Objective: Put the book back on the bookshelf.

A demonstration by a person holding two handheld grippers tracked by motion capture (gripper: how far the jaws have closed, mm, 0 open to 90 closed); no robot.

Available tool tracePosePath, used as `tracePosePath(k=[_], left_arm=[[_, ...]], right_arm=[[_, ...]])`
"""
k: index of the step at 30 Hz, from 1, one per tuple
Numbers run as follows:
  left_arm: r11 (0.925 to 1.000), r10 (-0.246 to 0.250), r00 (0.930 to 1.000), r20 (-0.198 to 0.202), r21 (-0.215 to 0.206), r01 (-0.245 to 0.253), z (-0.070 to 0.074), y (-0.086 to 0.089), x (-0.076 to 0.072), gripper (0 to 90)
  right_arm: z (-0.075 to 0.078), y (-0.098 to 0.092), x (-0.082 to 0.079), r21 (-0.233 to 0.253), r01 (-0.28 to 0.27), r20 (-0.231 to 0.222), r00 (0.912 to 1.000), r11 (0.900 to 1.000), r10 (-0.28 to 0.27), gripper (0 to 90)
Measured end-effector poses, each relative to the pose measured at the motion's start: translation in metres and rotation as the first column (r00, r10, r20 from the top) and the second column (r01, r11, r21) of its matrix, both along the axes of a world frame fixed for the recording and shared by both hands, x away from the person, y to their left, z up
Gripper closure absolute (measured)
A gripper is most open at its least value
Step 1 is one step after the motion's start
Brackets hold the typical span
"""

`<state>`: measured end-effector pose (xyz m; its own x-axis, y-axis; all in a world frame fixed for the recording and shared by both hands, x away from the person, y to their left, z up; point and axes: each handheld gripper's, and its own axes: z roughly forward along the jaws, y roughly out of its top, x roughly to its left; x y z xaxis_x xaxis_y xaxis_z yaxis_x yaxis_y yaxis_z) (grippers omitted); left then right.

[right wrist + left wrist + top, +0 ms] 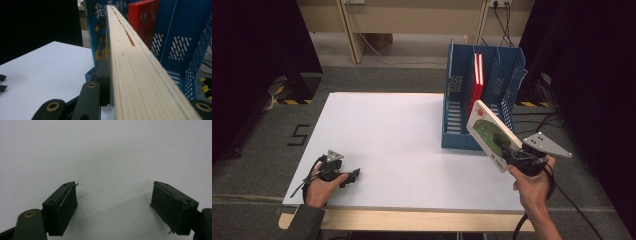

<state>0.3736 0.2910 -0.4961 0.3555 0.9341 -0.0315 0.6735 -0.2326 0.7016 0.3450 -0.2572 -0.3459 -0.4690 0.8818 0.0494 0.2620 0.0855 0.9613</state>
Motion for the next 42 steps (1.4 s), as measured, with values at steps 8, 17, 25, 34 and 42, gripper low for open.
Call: tracePosePath(k=[8,17,25,34,42], left_arm=[[1.0000,0.001,1.0000,0.000,-0.001,-0.001,0.000,0.000,0.000,19.8],[1.0000,0.001,1.0000,-0.001,-0.001,-0.001,0.000,0.000,0.000,19.9],[1.0000,0.002,1.0000,-0.002,0.000,-0.002,0.000,0.000,0.001,19.9],[1.0000,0.002,1.0000,-0.002,-0.001,-0.002,0.000,0.001,0.001,19.9],[1.0000,0.000,1.0000,-0.004,-0.001,0.000,0.000,0.001,0.001,19.9]], right_arm=[[0.005,-0.016,0.019,-0.008,0.085,-0.009,0.9964,0.996,-0.085,76.0],[0.004,-0.026,0.041,-0.016,0.158,-0.013,0.9872,0.987,-0.159,76.0],[0.004,-0.035,0.067,-0.023,0.246,-0.019,0.9690,0.969,-0.247,76.0],[-0.005,-0.035,0.110,-0.029,0.342,-0.049,0.9381,0.939,-0.343,76.0],[-0.011,-0.022,0.148,-0.047,0.393,-0.068,0.9159,0.918,-0.395,76.0]])
